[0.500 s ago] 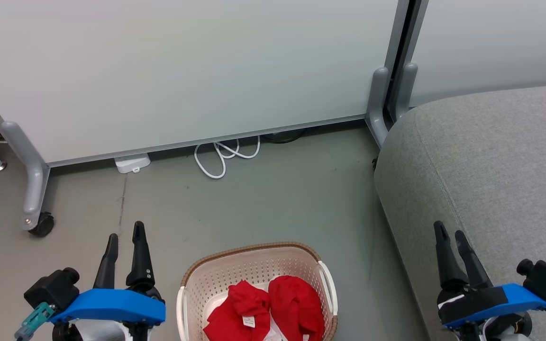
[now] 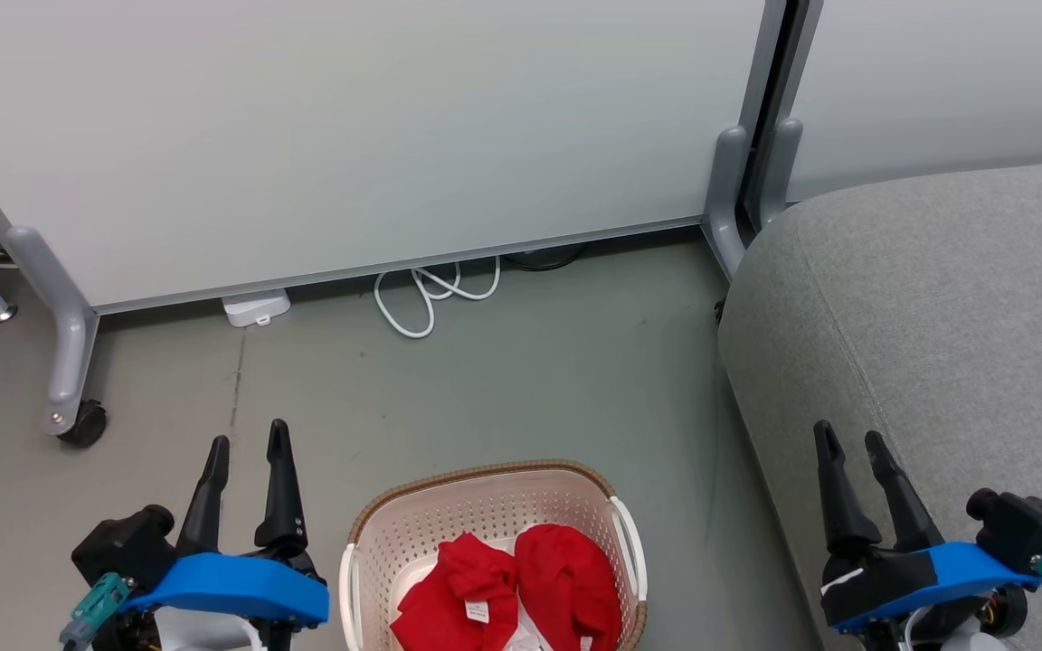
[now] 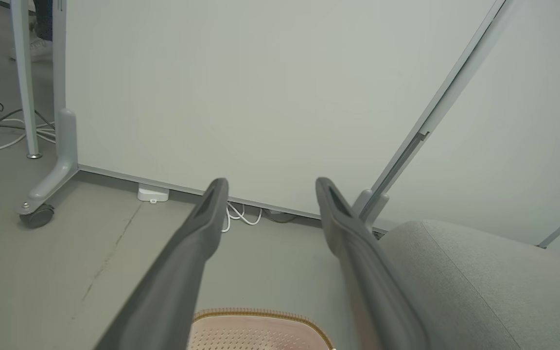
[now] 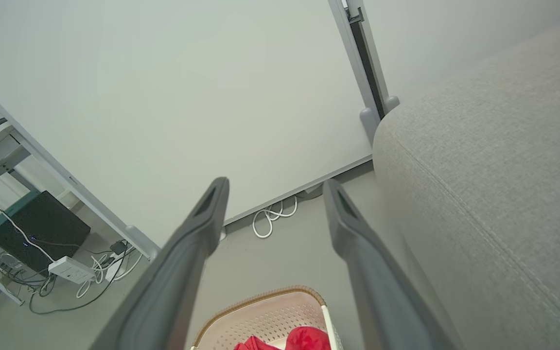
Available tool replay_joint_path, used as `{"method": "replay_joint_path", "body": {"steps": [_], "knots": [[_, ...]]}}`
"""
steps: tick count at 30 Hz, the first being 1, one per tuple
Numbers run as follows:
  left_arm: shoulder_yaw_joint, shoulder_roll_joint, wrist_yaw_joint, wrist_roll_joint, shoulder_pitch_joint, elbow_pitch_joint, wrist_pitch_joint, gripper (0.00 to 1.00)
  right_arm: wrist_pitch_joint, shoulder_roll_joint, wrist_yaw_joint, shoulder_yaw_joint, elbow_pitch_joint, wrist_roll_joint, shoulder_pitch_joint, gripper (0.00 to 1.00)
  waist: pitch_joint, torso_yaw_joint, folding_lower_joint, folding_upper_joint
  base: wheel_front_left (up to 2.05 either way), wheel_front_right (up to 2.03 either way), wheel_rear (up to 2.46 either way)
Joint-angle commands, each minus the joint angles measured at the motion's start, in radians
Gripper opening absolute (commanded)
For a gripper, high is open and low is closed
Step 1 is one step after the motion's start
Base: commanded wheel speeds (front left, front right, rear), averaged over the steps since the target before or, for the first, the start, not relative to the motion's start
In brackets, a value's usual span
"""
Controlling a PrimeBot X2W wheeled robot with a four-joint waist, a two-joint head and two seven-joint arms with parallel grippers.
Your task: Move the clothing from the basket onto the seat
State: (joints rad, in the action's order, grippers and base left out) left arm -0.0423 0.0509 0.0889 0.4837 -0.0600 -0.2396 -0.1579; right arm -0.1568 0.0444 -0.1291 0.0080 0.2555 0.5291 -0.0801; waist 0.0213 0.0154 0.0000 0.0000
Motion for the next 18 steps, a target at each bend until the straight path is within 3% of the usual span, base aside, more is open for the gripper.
{"method": "replay_joint_path", "body": {"steps": [1,18], "knots": [[-0.003,0.005,0.005,-0.026,-0.02,0.005,-0.01,1.0,-0.012,0.007,-0.002,0.003,-0.007,-0.029,-0.022,1.0,0.0,0.001,0.0,0.0,0.0,0.0,0.0],[-0.013,0.002,0.015,-0.147,-0.014,-0.014,-0.049,1.0,-0.05,0.008,-0.002,0.013,-0.006,-0.191,-0.02,1.0,-0.004,0.008,0.0,0.0,0.0,0.0,0.0]]}}
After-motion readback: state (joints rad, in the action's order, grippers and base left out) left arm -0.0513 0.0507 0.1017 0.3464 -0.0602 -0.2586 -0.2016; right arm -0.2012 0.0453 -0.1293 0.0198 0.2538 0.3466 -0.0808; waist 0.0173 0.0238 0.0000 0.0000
